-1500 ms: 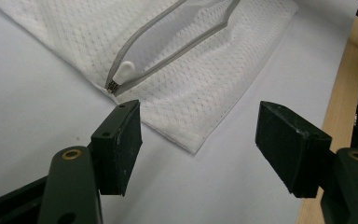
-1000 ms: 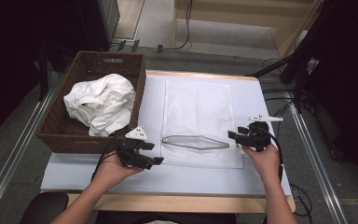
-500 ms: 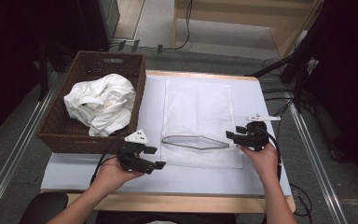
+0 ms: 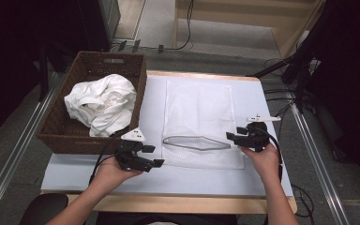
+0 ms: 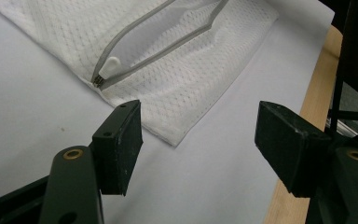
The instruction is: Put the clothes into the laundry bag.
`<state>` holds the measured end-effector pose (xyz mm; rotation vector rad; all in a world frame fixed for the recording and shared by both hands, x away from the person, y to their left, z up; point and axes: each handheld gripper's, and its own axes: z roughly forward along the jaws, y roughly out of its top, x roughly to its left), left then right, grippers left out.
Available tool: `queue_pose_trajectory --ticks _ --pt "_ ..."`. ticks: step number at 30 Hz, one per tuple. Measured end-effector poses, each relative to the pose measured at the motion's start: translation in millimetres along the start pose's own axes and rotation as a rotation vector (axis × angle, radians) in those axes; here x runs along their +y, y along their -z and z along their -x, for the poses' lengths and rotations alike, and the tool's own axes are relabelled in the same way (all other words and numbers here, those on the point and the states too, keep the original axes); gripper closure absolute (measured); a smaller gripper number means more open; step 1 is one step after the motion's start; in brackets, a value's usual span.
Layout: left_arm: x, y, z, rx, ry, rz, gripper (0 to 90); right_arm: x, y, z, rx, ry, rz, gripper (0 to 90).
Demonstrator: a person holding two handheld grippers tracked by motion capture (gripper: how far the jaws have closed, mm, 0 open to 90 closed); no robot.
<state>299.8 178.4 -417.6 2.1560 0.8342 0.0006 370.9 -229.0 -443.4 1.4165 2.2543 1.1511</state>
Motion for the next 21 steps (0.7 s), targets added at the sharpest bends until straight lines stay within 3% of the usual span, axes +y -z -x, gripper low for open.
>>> queue_pose_trajectory --ticks 9,14,18,21 --pt "0.7 1.4 0.6 -0.008 -0.002 -0.014 32.6 0.3 -0.7 -0.3 0.0 0.007 -0.004 43.6" --pt "2.0 1.7 2.9 -0.004 -0.026 -0.052 32.6 0.4 -0.6 -0.2 0.001 0.007 -0.003 43.6" --pt "6.8 11.3 6.0 -0.026 -0.026 -0.056 32.6 0.7 0.5 -0.6 0.0 0.008 -0.002 43.6" --pt "14.8 20.9 5.9 -0.065 -0.002 -0.048 29.4 0.5 1.6 -0.6 -0.002 0.006 0.004 43.5"
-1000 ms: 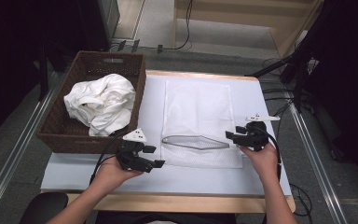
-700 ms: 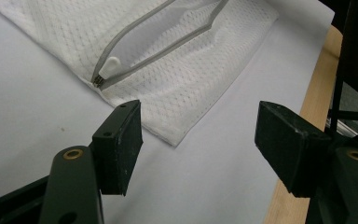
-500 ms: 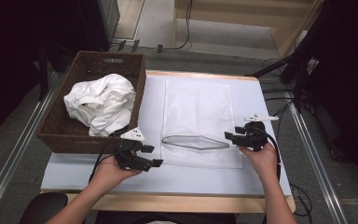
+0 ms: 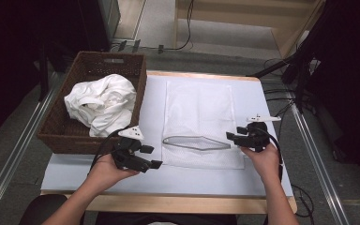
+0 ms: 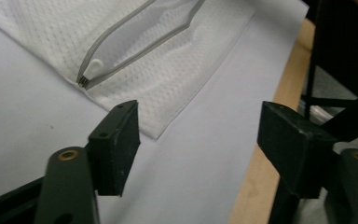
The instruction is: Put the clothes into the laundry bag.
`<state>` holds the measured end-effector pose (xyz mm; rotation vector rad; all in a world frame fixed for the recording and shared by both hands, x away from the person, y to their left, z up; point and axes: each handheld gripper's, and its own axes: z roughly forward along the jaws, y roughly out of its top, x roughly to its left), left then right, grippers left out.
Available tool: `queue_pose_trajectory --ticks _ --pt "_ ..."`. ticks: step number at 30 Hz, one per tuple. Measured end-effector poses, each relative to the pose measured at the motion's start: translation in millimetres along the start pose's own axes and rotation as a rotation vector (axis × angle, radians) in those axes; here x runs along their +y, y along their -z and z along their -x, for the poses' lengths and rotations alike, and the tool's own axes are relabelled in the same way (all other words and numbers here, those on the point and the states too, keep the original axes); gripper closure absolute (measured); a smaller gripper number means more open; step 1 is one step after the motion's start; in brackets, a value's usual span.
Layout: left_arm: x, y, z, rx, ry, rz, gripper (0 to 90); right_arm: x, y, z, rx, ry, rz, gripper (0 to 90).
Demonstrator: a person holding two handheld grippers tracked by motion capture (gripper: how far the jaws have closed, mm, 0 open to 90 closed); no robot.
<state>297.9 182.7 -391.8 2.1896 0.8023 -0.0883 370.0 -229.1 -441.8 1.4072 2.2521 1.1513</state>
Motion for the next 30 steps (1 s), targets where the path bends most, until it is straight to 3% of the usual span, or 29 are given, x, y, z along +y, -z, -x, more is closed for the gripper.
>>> queue_pose_trajectory --ticks 5,9,13,18,22,30 --pt "11.5 13.4 5.4 0.014 -0.025 -0.04 25.4 1.4 1.9 -2.7 0.011 0.0 0.017 43.4" --pt "20.1 25.4 6.4 0.023 -0.025 -0.03 24.6 3.0 2.9 -6.5 0.021 0.014 0.033 43.4" --pt "31.5 41.3 3.6 0.075 -0.027 -0.017 24.1 5.1 2.8 -7.9 0.026 0.028 0.032 43.3" --pt "44.1 57.9 -6.9 0.122 -0.021 -0.014 24.4 7.7 1.0 -8.8 0.03 0.035 0.034 43.2" --pt "52.8 73.5 -13.0 0.175 -0.047 -0.02 28.6 9.2 0.2 -10.3 0.035 0.043 0.034 43.3" --pt "63.5 92.5 -32.1 0.229 -0.024 -0.016 28.5 11.1 -1.0 -11.2 0.043 0.022 0.036 43.2"
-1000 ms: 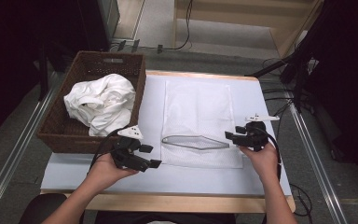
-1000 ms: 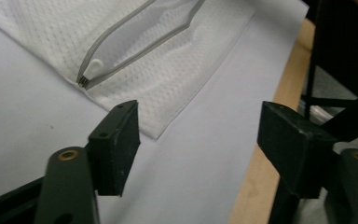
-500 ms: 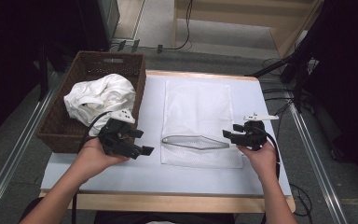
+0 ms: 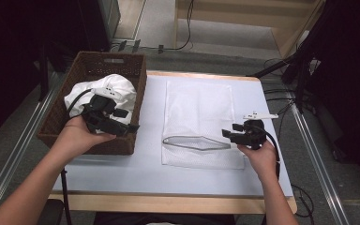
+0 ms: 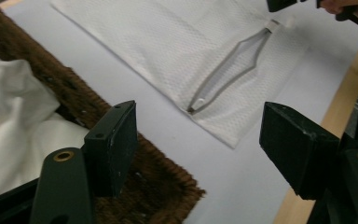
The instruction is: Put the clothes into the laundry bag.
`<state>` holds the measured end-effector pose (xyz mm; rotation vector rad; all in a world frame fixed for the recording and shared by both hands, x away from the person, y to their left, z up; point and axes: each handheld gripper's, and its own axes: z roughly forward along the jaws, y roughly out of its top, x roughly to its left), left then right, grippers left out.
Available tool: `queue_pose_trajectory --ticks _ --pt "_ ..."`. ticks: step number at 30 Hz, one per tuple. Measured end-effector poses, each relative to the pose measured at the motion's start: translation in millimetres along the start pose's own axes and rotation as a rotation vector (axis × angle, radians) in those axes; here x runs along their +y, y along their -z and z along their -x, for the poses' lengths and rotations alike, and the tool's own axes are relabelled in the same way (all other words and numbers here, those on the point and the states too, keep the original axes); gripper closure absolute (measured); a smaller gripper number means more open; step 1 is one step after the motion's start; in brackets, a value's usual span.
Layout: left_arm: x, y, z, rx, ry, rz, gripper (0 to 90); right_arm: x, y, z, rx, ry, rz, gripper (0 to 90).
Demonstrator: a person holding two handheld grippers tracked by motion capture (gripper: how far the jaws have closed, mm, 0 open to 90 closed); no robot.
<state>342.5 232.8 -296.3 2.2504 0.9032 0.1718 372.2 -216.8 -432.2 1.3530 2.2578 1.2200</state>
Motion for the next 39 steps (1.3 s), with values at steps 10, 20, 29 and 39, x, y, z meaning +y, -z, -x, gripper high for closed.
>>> queue_pose_trajectory --ticks 10,20,29,39 --pt "8.3 16.5 -37.0 0.105 0.045 0.004 27.5 -0.4 0.9 0.2 0.001 -0.001 0.002 43.2" --pt "12.6 20.9 -67.6 0.124 0.049 -0.01 25.2 1.2 -2.2 -1.2 0.004 0.012 -0.005 43.2" --pt "18.5 12.6 -105.0 0.179 0.095 -0.018 25.7 2.0 -2.2 -1.2 0.001 0.01 -0.006 43.2" --pt "9.8 -8.8 -153.9 0.231 0.19 -0.104 0.0 0.9 -1.0 -0.4 0.001 0.015 -0.008 43.2"
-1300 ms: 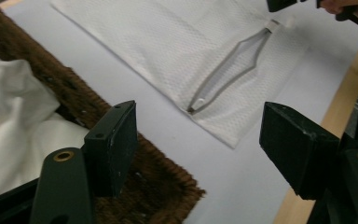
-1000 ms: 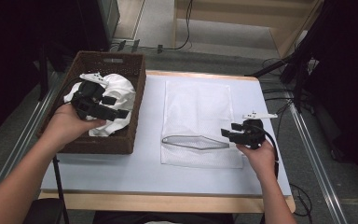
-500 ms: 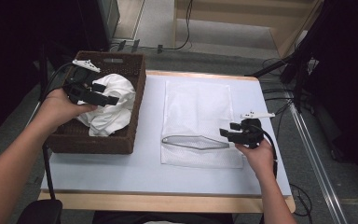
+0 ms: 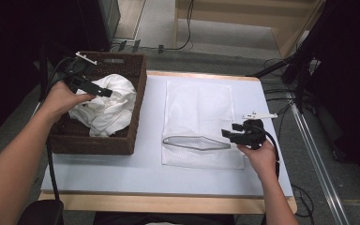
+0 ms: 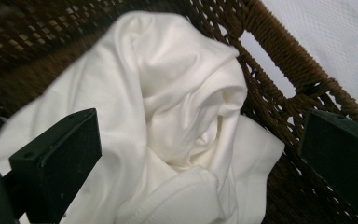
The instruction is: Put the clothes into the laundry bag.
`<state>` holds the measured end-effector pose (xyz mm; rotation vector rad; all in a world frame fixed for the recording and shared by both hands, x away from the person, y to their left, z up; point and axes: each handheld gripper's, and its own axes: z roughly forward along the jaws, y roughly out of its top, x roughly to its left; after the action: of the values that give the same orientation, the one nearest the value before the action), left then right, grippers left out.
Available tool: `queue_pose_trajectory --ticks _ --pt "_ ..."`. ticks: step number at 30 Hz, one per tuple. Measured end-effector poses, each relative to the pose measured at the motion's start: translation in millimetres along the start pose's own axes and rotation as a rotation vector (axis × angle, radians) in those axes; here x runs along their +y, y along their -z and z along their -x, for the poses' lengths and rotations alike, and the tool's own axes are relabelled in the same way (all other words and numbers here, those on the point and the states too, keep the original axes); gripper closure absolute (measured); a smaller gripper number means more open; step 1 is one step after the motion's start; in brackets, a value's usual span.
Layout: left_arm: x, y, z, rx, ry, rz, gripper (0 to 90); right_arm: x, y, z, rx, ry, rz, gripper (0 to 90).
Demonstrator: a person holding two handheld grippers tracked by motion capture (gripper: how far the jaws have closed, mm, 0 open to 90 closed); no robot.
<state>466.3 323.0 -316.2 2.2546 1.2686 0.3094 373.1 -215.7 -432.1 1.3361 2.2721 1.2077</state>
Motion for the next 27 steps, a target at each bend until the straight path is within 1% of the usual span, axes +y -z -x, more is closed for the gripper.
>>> queue_pose_trajectory --ticks 1,3,5,6,9,10,11,12,13,15,16,17,18,19,22,23,24,27 --pt "-0.7 -5.4 -5.5 0.009 0.0 -0.007 0.0 -0.2 0.0 -0.1 0.0 0.0 0.0 43.2" --pt "-1.0 -13.3 -11.0 0.041 -0.001 -0.007 0.0 -0.4 0.2 -0.2 -0.001 0.0 -0.001 43.3" --pt "-1.3 -21.0 -15.6 0.054 -0.019 -0.017 0.0 -0.6 0.5 -0.2 0.0 0.0 -0.002 43.4" --pt "-1.2 -25.0 -17.4 0.046 -0.023 -0.023 0.0 -0.7 0.6 -0.1 0.0 0.0 -0.002 43.5" --pt "-1.0 -36.8 -20.2 0.048 -0.03 -0.039 0.0 -0.9 0.6 0.6 0.003 0.005 -0.003 43.6" --pt "-1.3 -41.4 -21.3 0.061 -0.03 -0.053 0.0 -1.1 0.5 0.5 0.003 0.005 -0.003 43.7" --pt "-2.0 -45.9 -23.0 0.057 -0.024 -0.068 0.0 -1.1 0.4 0.5 0.004 0.006 -0.005 43.7" --pt "-3.0 -50.7 -24.4 0.064 -0.022 -0.082 0.0 -1.2 0.2 0.5 0.006 0.009 -0.004 43.7" --pt "-4.5 -54.9 -25.6 0.066 -0.029 -0.097 0.0 -1.5 0.1 0.1 0.008 0.011 -0.006 43.6" --pt "-7.2 -60.9 -27.5 0.024 -0.014 -0.103 0.0 -2.1 0.2 -0.9 0.006 0.013 -0.012 43.7" --pt "-8.6 -64.2 -26.9 0.014 -0.018 -0.113 0.0 -2.5 0.0 -0.9 0.005 0.019 -0.012 43.7" --pt "-10.2 -68.6 -26.2 -0.015 -0.019 -0.132 0.0 -2.8 -0.1 -1.0 0.007 0.018 -0.015 43.7" --pt "-11.5 -73.2 -24.3 -0.029 -0.025 -0.157 0.0 -2.9 -0.4 -0.9 0.009 0.019 -0.016 43.7" --pt "-12.7 -76.6 -20.6 -0.025 -0.048 -0.173 0.0 -3.0 -0.6 -0.8 0.008 0.021 -0.018 43.7" --pt "-15.5 -81.1 -12.2 -0.026 -0.081 -0.177 0.0 -3.1 -1.3 -1.5 0.009 0.024 -0.019 43.7" --pt "-16.1 -80.9 -10.4 -0.034 -0.083 -0.177 0.0 -3.1 -1.5 -1.9 0.009 0.026 -0.021 43.7" --pt "-17.3 -80.6 -8.0 -0.045 -0.079 -0.165 0.0 -3.1 -1.8 -2.2 0.009 0.026 -0.021 43.7" --pt "-21.7 -81.2 -1.5 -0.053 -0.096 -0.146 0.0 -2.7 -2.6 -3.1 0.01 0.029 -0.025 43.7"
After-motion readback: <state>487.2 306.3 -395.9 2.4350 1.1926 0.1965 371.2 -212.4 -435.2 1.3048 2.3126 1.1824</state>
